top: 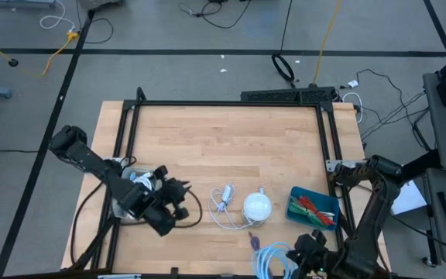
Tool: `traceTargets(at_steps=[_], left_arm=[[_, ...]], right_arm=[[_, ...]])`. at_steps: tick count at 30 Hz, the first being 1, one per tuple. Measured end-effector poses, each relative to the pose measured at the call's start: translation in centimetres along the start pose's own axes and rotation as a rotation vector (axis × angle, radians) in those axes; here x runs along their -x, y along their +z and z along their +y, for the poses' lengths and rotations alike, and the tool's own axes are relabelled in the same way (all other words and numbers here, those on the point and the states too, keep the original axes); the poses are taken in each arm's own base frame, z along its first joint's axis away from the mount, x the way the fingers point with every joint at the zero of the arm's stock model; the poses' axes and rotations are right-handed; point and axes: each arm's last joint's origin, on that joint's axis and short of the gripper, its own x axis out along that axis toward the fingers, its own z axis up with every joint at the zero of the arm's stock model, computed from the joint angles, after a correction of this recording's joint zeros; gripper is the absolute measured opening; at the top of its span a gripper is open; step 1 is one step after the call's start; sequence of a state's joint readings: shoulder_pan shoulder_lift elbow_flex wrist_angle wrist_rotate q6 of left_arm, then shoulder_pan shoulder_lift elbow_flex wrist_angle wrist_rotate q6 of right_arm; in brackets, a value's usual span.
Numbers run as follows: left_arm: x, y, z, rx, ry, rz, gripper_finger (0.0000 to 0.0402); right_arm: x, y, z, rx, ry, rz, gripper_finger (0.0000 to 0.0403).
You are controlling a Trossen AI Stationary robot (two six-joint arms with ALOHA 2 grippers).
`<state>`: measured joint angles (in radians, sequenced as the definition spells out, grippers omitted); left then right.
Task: Pick & Place USB Port
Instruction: Put the light blue HDMI cable into the gray bin
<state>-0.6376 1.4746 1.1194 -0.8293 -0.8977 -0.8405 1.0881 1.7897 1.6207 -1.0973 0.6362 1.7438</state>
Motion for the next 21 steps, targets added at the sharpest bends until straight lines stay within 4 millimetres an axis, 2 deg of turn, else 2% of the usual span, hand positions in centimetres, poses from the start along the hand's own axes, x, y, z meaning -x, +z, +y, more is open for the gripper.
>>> traceTargets(at_steps=[3, 7, 16, 21], left_arm=[[-0.4, 0.2, 0.3, 0.075, 0.047, -0.091, 0.0067], [0.1, 0.4, 0.4, 0.160, 0.090, -0.196, 0.0067], [5.9, -0.3, 1.1, 0.442, 0.057, -0.522, 0.0067], [8.8, 0.3, 3.4, 0.546, -0.068, -0.509, 0.0067]], right_arm=[[0.7, 1.7, 0.6, 0.089, 0.003, -0.071, 0.0001], [1.0, 4.3, 1.2, 0.232, -0.023, -0.176, 0.0001], [0.7, 11.3, 0.3, 0.520, -0.315, -0.531, 0.0001], [-1.1, 15.8, -0.5, 0.565, -0.508, -0.691, 0.0000]])
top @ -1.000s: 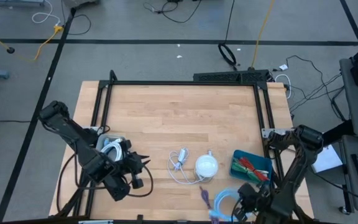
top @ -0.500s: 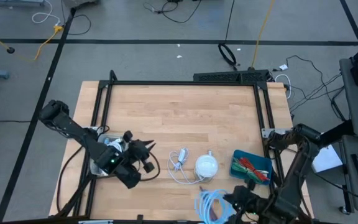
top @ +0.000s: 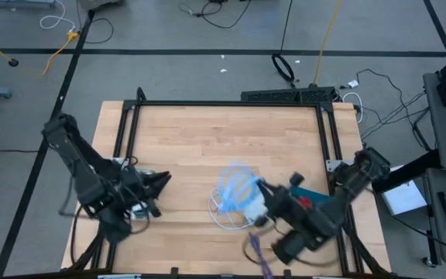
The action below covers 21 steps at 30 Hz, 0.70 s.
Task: Pick & Place USB Port
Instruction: Put the light blue HDMI cable into the gray bin
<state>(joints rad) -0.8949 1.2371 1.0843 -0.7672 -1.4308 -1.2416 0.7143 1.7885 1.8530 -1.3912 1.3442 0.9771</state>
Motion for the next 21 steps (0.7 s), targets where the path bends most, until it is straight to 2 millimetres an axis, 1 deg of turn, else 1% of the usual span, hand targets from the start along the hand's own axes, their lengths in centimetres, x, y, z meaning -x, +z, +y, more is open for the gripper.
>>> traceTargets(at_steps=[2, 4, 7, 9, 12, 14, 17, 19, 21], left_arm=[[0.3, 1.2, 0.7, 0.042, -0.044, 0.084, 0.0067], [0.4, 2.1, 1.2, 0.050, -0.081, 0.157, 0.0067], [0.5, 2.6, 1.6, 0.035, -0.119, 0.219, 0.0067], [0.5, 2.6, 1.7, 0.025, -0.123, 0.230, 0.0067], [0.0, 2.3, 1.8, 0.017, -0.102, 0.233, 0.0067], [-0.5, 1.5, 2.1, 0.007, -0.070, 0.216, 0.0065], [-1.2, 0.7, 3.1, 0.002, -0.018, 0.167, 0.0043], [-1.4, 1.2, 4.1, 0.037, 0.023, 0.096, 0.0018], [-1.3, 2.6, 5.3, 0.055, 0.052, 0.029, 0.0006]], right_arm=[[-1.9, 0.6, -0.1, 0.037, -0.053, 0.001, 0.0000], [-3.9, 1.1, 0.0, 0.066, -0.089, 0.012, 0.0000], [-6.1, 1.4, 0.4, 0.114, -0.134, 0.014, 0.0000], [-7.0, 1.4, 0.8, 0.136, -0.162, 0.003, 0.0000], [-7.7, 1.0, 1.7, 0.172, -0.183, -0.013, 0.0000], [-7.9, 0.7, 2.1, 0.220, -0.200, -0.021, 0.0000], [-7.7, 1.0, 2.4, 0.245, -0.213, -0.034, 0.0000], [-7.3, 1.0, 2.4, 0.247, -0.211, -0.041, 0.0000], [-6.9, 1.0, 2.6, 0.255, -0.198, -0.046, 0.0000]])
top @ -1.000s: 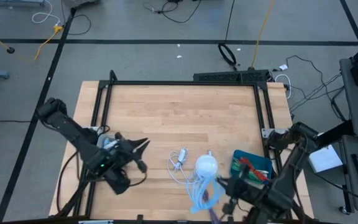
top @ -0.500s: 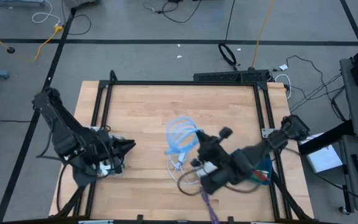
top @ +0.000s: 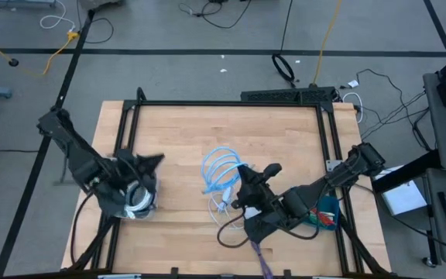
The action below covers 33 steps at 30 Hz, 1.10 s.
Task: Pick & Place USB Port
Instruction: Put the light blue HDMI cable into the gray bin
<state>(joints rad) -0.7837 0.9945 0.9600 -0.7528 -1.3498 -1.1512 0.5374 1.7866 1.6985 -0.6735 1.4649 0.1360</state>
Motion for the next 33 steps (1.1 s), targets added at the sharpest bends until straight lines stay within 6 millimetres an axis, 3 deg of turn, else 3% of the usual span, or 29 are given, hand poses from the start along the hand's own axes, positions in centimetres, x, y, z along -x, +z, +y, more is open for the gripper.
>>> traceTargets(at_steps=[4, 7, 13, 15, 17, 19, 24, 29, 33], left_arm=[[0.2, 3.6, 1.8, -0.020, 0.014, -0.053, 0.0016], [0.4, 6.3, 1.9, -0.013, -0.041, -0.083, 0.0010], [2.9, 15.3, 2.8, 0.057, -0.565, -0.193, 0.0015], [3.6, 17.1, 3.4, 0.040, -0.600, -0.138, 0.0021], [3.5, 16.7, 3.8, 0.033, -0.491, 0.003, 0.0036], [2.8, 14.7, 4.0, 0.015, -0.339, 0.140, 0.0066], [0.1, 11.0, 2.7, 0.125, -0.102, 0.353, 0.0185], [-3.9, 7.3, -1.0, 0.079, -0.095, 0.520, 0.0305], [-8.2, 4.9, -5.3, -0.001, -0.239, 0.506, 0.0356]], right_arm=[[0.6, 0.1, 0.1, 0.007, 0.014, -0.012, 0.0000], [0.8, 0.1, 0.1, 0.018, 0.016, -0.015, 0.0000], [0.7, 0.1, 0.1, 0.034, 0.017, -0.014, 0.0000], [0.7, 0.1, 0.1, 0.034, 0.017, -0.014, 0.0000], [0.8, 0.1, 0.1, 0.037, 0.018, -0.014, 0.0000], [0.8, 0.1, 0.1, 0.044, 0.018, -0.014, 0.0000], [0.8, 0.1, 0.1, 0.053, 0.018, -0.014, 0.0000], [0.8, 0.1, 0.1, 0.054, 0.017, -0.015, 0.0000], [1.4, 0.1, 0.1, 0.063, 0.024, -0.027, 0.0000]])
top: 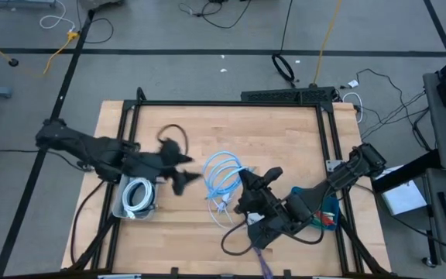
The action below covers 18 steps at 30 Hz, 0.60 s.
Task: Pick & Place USB Port
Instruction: Put the light blue HDMI cable into the gray bin
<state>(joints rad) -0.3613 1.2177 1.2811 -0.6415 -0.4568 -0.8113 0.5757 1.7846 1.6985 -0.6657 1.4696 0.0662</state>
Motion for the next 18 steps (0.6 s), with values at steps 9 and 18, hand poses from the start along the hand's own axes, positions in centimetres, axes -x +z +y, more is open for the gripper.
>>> traceTargets(at_steps=[9, 18], left_arm=[[-3.9, 0.8, -1.8, -0.107, -0.164, 0.020, 0.0365], [-5.0, 0.4, -3.7, -0.156, -0.312, -0.008, 0.0365]], right_arm=[[2.7, -0.2, -0.2, 0.017, -0.049, -0.057, 0.0000], [2.4, -0.5, -1.0, -0.013, -0.051, -0.051, 0.0000]])
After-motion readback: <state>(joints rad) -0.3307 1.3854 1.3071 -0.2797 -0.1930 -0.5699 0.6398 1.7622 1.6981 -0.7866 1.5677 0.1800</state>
